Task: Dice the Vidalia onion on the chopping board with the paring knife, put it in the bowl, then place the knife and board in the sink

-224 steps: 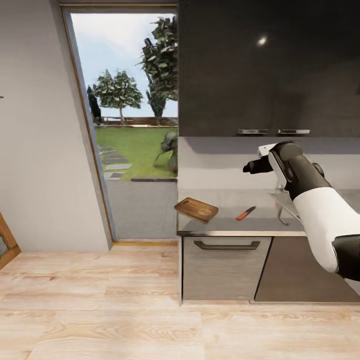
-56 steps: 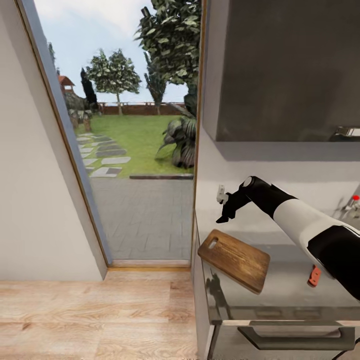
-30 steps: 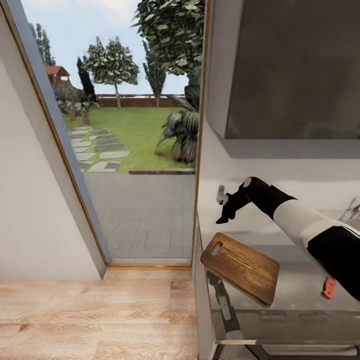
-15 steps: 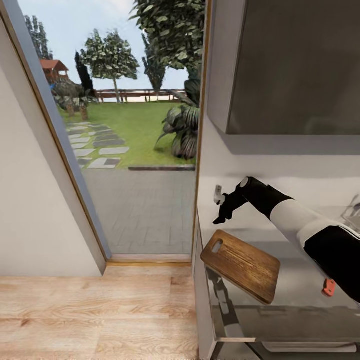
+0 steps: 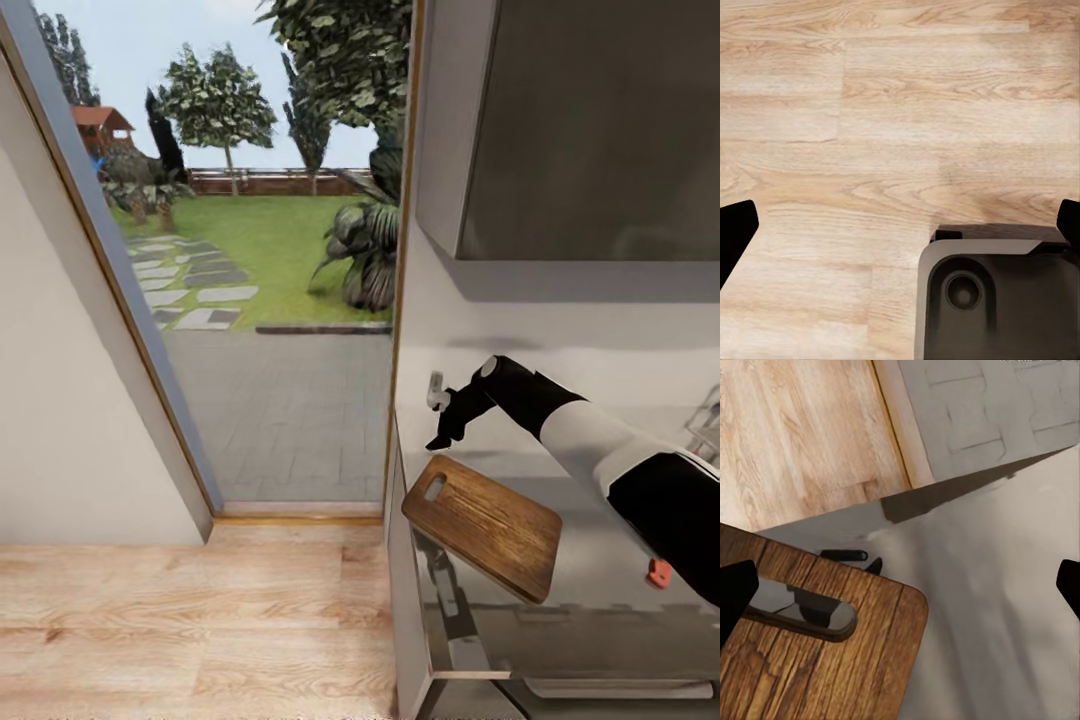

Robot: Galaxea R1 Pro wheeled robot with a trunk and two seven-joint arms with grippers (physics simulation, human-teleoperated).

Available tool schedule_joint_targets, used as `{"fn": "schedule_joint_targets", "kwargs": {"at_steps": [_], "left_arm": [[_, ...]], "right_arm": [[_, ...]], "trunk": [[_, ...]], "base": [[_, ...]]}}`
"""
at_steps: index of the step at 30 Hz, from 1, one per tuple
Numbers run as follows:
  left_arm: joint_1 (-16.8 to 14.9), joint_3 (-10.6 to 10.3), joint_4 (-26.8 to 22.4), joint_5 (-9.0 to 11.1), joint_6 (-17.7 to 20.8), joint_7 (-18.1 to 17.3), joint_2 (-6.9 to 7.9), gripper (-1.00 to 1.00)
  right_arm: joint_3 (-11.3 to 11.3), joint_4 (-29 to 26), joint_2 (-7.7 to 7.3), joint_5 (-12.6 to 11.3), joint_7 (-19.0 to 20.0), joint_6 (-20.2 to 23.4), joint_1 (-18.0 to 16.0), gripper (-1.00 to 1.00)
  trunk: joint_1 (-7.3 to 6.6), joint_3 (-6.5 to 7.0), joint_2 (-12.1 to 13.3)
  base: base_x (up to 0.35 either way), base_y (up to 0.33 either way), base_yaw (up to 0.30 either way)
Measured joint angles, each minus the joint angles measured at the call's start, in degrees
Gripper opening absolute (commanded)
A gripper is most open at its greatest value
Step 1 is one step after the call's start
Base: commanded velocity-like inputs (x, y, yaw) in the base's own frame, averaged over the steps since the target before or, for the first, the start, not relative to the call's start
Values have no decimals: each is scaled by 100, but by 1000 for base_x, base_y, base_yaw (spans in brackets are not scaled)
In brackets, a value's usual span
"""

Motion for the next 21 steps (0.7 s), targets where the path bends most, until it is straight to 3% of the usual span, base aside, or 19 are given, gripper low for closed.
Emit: {"fn": "schedule_joint_targets", "kwargs": {"at_steps": [10,21], "left_arm": [[0,0,8,-2,8,0,-3,100],[0,0,9,-3,9,0,-5,100]], "right_arm": [[394,277,4,41,3,-395,10,100],[438,290,7,43,3,-419,10,100]], "trunk": [[0,-93,0],[0,-195,-1]], "base": [[0,0,0],[0,0,0]]}}
